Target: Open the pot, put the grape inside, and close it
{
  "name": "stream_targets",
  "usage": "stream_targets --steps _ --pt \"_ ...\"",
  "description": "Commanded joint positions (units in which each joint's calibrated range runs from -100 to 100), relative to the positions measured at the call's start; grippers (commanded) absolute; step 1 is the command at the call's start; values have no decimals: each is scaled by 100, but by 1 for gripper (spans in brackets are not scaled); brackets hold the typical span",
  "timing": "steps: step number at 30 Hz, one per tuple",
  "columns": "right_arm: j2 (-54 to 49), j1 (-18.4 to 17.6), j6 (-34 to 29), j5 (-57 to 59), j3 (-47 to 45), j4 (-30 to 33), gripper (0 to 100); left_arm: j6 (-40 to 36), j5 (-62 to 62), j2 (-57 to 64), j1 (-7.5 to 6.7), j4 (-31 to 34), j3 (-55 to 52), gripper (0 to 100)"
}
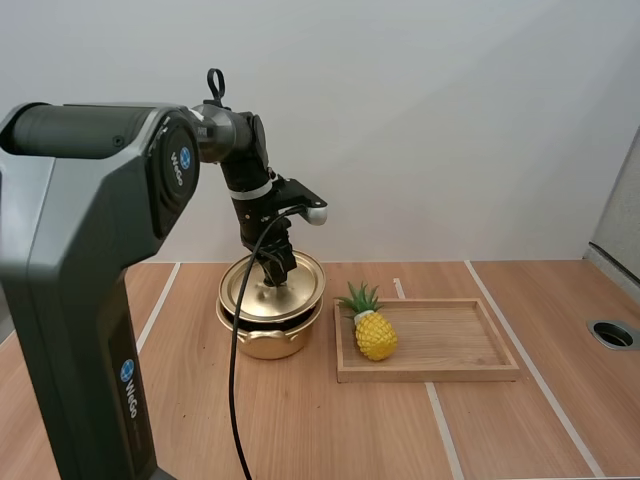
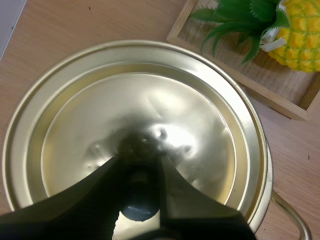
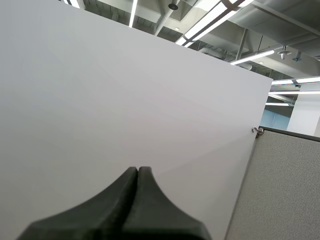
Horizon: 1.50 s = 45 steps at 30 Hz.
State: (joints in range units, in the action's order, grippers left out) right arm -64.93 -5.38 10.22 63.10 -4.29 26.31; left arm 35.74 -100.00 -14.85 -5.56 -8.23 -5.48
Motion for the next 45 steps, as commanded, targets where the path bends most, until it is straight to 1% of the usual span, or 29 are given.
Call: stream_targets --steps 1,5,11,15,27,33,41,45 --pt "-72 23 22 -28 24 160 0 -101 0 17 -13 172 -36 0" --pt "-72 23 22 -28 24 290 0 -149 0 17 -13 263 -36 0" --pt "-72 23 22 -28 24 290 0 -174 0 17 -13 201 -184 0" --pt "-72 23 22 -28 24 290 0 -147 0 17 -13 272 -347 0" --pt "-72 23 22 -28 24 290 0 -245 0 72 -13 244 -349 0" --pt "-72 23 22 -28 24 290 0 -245 0 151 -13 -52 -349 0" --pt "-72 23 22 -12 24 290 0 -245 0 151 -13 -75 -377 0" --pt "-72 23 22 -12 24 290 0 -168 0 151 -13 19 -546 0"
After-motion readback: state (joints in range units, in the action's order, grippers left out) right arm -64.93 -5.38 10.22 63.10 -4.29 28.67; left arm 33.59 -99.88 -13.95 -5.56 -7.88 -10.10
